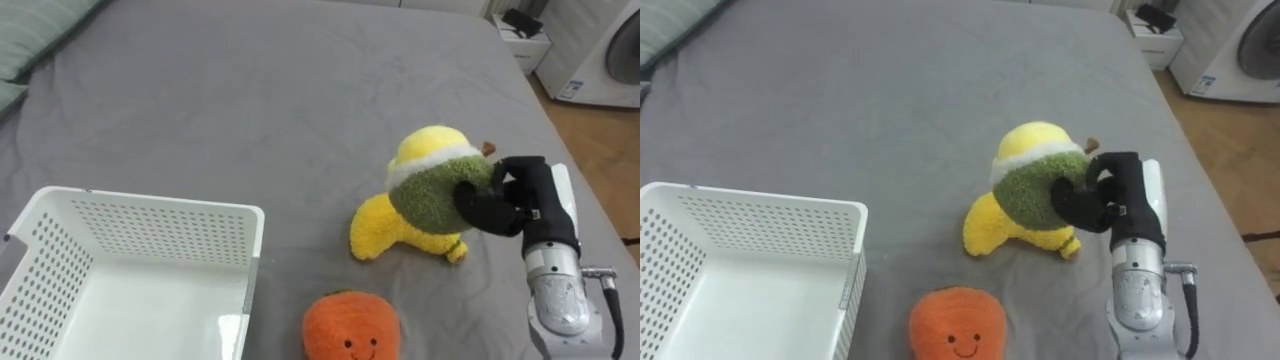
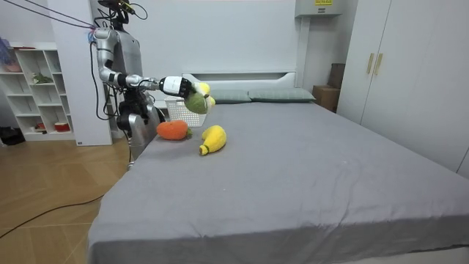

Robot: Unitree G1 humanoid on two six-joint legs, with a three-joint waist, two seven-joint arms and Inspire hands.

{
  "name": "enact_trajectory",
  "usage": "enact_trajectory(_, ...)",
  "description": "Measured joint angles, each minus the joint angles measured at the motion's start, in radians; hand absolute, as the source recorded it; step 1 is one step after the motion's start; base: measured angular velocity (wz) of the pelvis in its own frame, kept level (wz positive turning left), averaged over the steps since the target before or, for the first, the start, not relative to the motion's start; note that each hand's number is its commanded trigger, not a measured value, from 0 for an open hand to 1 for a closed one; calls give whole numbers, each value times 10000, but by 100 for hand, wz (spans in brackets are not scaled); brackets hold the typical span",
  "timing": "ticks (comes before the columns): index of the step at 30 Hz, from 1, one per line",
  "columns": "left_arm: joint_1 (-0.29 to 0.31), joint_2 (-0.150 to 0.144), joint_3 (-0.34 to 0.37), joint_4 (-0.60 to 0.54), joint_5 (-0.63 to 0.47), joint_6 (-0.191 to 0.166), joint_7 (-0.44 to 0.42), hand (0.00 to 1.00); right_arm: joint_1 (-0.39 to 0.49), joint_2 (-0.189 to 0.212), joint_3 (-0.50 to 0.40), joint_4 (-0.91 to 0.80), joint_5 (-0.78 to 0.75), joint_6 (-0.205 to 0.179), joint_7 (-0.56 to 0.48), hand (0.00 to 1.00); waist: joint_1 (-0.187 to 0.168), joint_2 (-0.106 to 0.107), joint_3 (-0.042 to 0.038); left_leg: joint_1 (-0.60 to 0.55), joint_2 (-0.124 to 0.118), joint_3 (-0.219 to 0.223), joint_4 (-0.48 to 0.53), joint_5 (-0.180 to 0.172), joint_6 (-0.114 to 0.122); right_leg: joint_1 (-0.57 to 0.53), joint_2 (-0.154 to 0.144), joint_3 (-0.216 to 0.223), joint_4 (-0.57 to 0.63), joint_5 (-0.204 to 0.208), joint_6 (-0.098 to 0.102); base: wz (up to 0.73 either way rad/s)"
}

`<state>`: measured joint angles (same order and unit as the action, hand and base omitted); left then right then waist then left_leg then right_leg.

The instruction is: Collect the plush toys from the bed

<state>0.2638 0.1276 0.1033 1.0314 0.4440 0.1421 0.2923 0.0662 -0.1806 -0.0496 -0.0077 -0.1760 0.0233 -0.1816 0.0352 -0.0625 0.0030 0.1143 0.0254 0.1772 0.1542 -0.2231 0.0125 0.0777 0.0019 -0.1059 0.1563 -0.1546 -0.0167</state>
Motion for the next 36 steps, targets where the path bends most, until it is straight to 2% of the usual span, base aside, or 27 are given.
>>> enact_trajectory(7, 10, -5, -12, 51, -2, -89, -111, 0, -434, -30, 344, -536, 678, 0, 80, 100, 45, -16, -13, -26, -1, -5, -19, 0, 0, -1, -6, -44, 12, 2, -2, 0)
enact_trajectory(13, -83, 3, -97, 112, 0, -217, -123, 0, -933, -120, 978, -549, 698, -2, 337, 100, 339, -108, -86, -101, 0, -14, 11, 1, 1, -122, -18, -80, 111, 2, -2, 0)
enact_trajectory(15, -132, -7, -97, 115, 0, -216, -123, 0, -1010, -128, 1111, -580, 611, -2, 495, 100, 471, -152, -116, -153, -8, -154, 31, 2, 2, -125, -34, -186, 104, 2, -2, 10)
enact_trajectory(19, -185, -17, -92, 133, 4, -200, -123, 0, -1011, -133, 1287, -747, 400, 19, 686, 100, 654, -176, -129, -178, -11, -213, 62, 3, 5, -98, -51, -341, 109, 2, -2, 7)
enact_trajectory(26, -473, -10, -136, 272, -4, -170, -160, 0, -1294, -262, 2442, -1353, 486, 182, 1099, 100, 986, -168, -111, -280, -34, -448, 121, 10, 16, -63, -89, -530, 122, 2, -2, 8)
enact_trajectory(27, -526, 29, -307, 272, -3, -175, -177, 0, -1349, -271, 2623, -1352, 484, 200, 1178, 100, 1051, -179, -103, -315, -43, -505, 129, 24, 29, -57, -108, -603, 121, 2, -1, 13)
enact_trajectory(31, -608, 73, -542, 268, 5, -202, -219, 0, -1577, -265, 3109, -1352, 499, 204, 1450, 100, 1112, -213, -10, -352, -70, -744, 125, 68, 60, 15, -167, -854, 106, 0, 3, 18)
enact_trajectory(33, -671, 107, -556, 241, 7, -196, -276, 0, -1673, -257, 3235, -1351, 505, 206, 1540, 100, 1312, -243, 53, -350, -115, -778, 129, 70, 62, 28, -172, -913, 96, 0, 4, 4)
enact_trajectory(36, -728, 127, -597, 245, 20, -192, -301, 0, -1693, -184, 3466, -1351, 485, 211, 1559, 100, 1480, -271, 52, -439, -152, -952, 139, 80, 72, 19, -199, -1087, 42, 0, 6, 11)
